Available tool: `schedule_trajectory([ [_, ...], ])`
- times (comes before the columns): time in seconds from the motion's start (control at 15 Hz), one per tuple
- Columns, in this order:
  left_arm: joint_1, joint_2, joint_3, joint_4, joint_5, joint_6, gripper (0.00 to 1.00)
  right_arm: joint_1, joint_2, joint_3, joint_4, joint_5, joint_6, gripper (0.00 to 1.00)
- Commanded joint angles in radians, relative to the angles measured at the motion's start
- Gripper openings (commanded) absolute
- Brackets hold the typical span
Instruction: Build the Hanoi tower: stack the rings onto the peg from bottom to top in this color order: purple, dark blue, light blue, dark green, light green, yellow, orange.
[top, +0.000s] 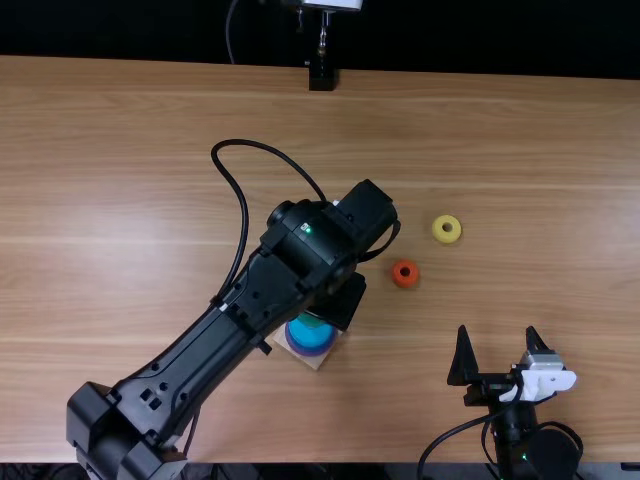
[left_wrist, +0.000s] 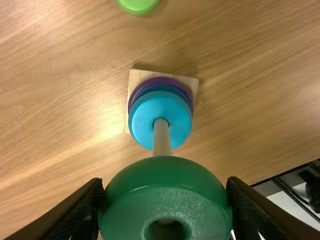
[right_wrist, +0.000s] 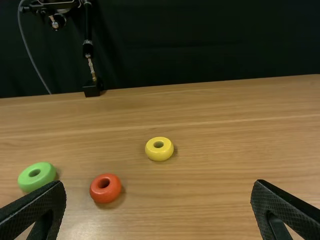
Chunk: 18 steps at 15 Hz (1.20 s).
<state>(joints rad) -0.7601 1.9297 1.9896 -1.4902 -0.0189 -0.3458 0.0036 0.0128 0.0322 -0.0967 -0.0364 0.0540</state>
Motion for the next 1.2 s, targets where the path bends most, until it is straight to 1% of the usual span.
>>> schedule_trajectory([
  [0.0, -0.008, 0.02, -0.008, 0.001, 0.0, -0.009, 0.0, -0.014, -0.013, -0.015, -0.009, 0.0, 0.001, 1.0],
  [0.07, -0.005, 0.02, -0.009, 0.001, 0.0, -0.009, 0.14, -0.014, -0.013, -0.015, -0.011, 0.0, 0.001, 1.0],
  [0.13, -0.004, 0.02, -0.009, 0.001, 0.0, -0.009, 0.46, -0.014, -0.013, -0.015, -0.011, 0.0, 0.001, 1.0],
  [0.2, -0.002, 0.02, -0.011, 0.001, 0.002, -0.009, 0.8, -0.014, -0.013, -0.015, -0.011, 0.0, 0.001, 1.0],
  [0.27, 0.001, 0.02, -0.014, -0.001, 0.01, -0.009, 1.0, -0.014, -0.013, -0.015, -0.009, 0.0, 0.001, 1.0],
  [0.33, 0.007, 0.018, -0.025, -0.008, 0.045, -0.009, 1.0, -0.014, -0.013, -0.015, -0.011, 0.0, 0.001, 1.0],
  [0.4, 0.019, 0.017, -0.044, -0.003, 0.091, -0.009, 1.0, -0.014, -0.013, -0.015, -0.011, 0.0, 0.001, 1.0],
  [0.47, 0.03, 0.017, -0.054, -0.001, 0.113, -0.009, 1.0, -0.014, -0.013, -0.015, -0.011, 0.0, 0.001, 1.0],
  [0.6, 0.033, 0.015, -0.054, 0.003, 0.109, -0.006, 1.0, -0.014, -0.013, -0.015, -0.011, 0.0, 0.001, 1.0],
  [0.67, 0.042, 0.014, -0.052, 0.003, 0.1, -0.002, 1.0, -0.014, -0.013, -0.015, -0.011, 0.0, 0.001, 1.0],
  [0.8, 0.073, 0.015, -0.046, 0.005, 0.096, 0.002, 1.0, -0.014, -0.013, -0.015, -0.009, 0.0, 0.001, 1.0],
  [0.87, 0.076, 0.017, -0.043, 0.014, 0.089, 0.005, 1.0, -0.014, -0.013, -0.015, -0.009, 0.0, 0.001, 1.0],
  [0.93, 0.081, 0.018, -0.04, 0.043, 0.074, 0.007, 1.0, -0.014, -0.013, -0.015, -0.011, 0.0, 0.001, 1.0],
  [1.0, 0.082, 0.022, -0.034, 0.075, 0.054, 0.007, 1.0, -0.014, -0.013, -0.015, -0.009, 0.0, 0.001, 1.0],
  [1.07, 0.084, 0.025, -0.034, 0.106, 0.03, 0.007, 1.0, -0.014, -0.013, -0.015, -0.009, 0.0, 0.001, 1.0],
  [1.13, 0.084, 0.035, -0.032, 0.13, 0.0, 0.013, 1.0, -0.014, -0.013, -0.015, -0.011, 0.0, 0.001, 1.0],
])
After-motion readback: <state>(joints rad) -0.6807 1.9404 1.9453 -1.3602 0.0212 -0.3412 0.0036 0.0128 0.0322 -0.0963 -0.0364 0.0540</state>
